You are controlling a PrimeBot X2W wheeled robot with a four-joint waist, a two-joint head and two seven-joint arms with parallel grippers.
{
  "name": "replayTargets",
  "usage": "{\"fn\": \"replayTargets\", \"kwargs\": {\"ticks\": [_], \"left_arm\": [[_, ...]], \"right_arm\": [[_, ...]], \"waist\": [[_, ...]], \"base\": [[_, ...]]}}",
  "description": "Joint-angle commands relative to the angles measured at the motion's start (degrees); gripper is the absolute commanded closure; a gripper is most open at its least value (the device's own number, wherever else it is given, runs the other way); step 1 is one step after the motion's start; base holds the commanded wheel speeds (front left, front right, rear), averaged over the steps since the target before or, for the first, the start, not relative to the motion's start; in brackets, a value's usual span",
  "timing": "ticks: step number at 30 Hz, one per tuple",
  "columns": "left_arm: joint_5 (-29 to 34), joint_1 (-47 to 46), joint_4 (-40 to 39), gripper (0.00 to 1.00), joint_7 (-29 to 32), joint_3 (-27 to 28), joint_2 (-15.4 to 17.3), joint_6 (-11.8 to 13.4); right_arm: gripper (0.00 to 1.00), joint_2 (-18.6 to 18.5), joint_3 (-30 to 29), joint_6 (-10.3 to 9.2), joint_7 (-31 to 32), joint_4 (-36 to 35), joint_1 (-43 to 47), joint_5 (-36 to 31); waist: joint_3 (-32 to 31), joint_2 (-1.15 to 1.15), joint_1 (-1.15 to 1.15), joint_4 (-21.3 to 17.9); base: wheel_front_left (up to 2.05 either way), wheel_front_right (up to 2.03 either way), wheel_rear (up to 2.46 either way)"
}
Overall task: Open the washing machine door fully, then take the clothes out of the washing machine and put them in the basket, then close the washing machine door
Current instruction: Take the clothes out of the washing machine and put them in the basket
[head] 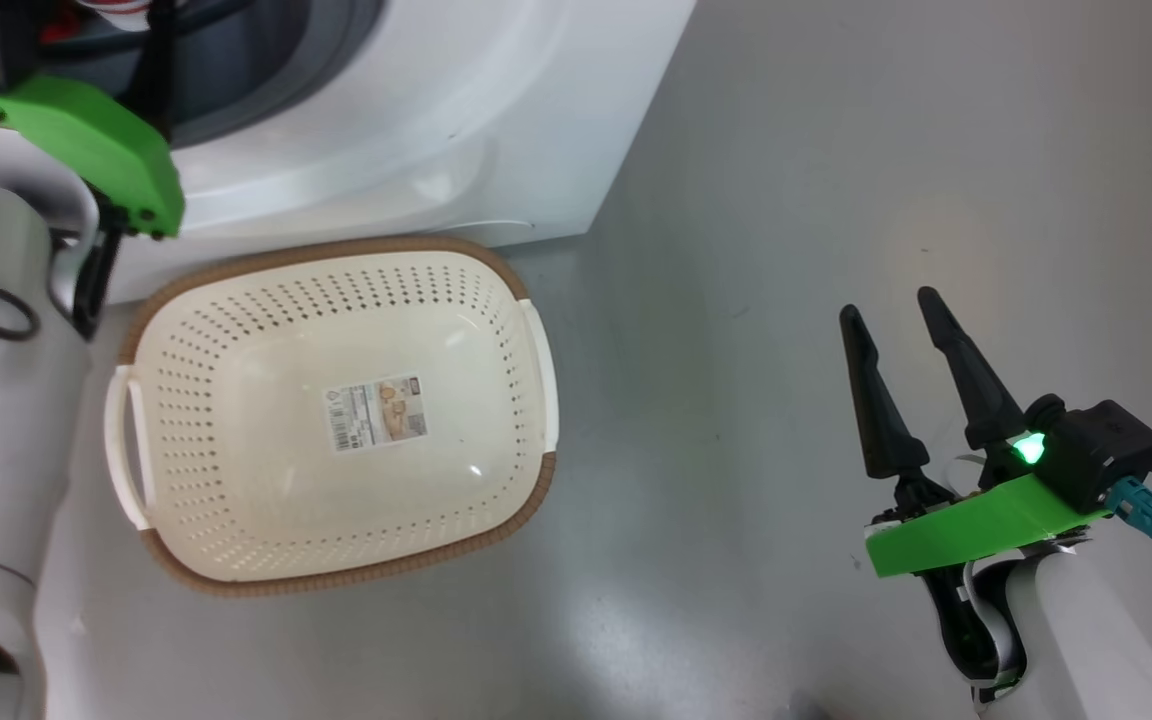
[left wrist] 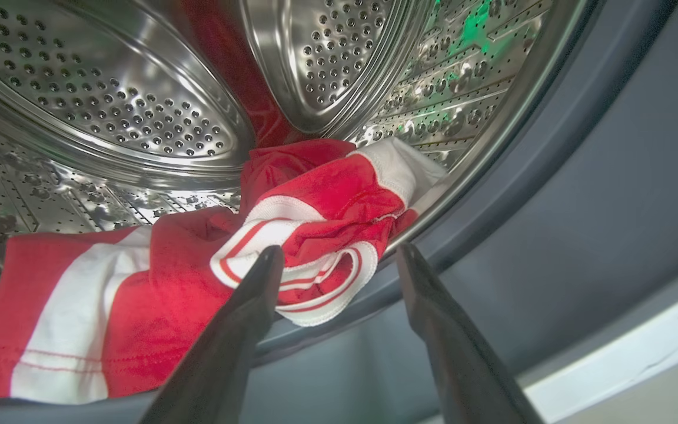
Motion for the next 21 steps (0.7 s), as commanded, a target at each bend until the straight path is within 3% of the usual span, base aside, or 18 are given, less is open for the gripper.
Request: {"fn": "replayTargets", "kwargs": {"ticks": [1,21], "left_arm": [[0.52,-1.85,-0.16,0.0,-0.43,0.39,3.14,0.09],[3.36,-8.18,8.14,0.0,0.82,-4.48,7.61,0.43]], "right_arm": [[0.0,0.0,1.66,0.35,-0.37,-1.4,-0.3,0.53],[0.0,0.0,4.68,0.35,-0.37,-2.24,-1.17,2.56]], "waist": [[1.02,0.0,0.0,-1.06],[4.55,0.0,0.0,-5.41]], "base": [[0.0,0.0,0.0],[0.0,0.0,0.0]]}}
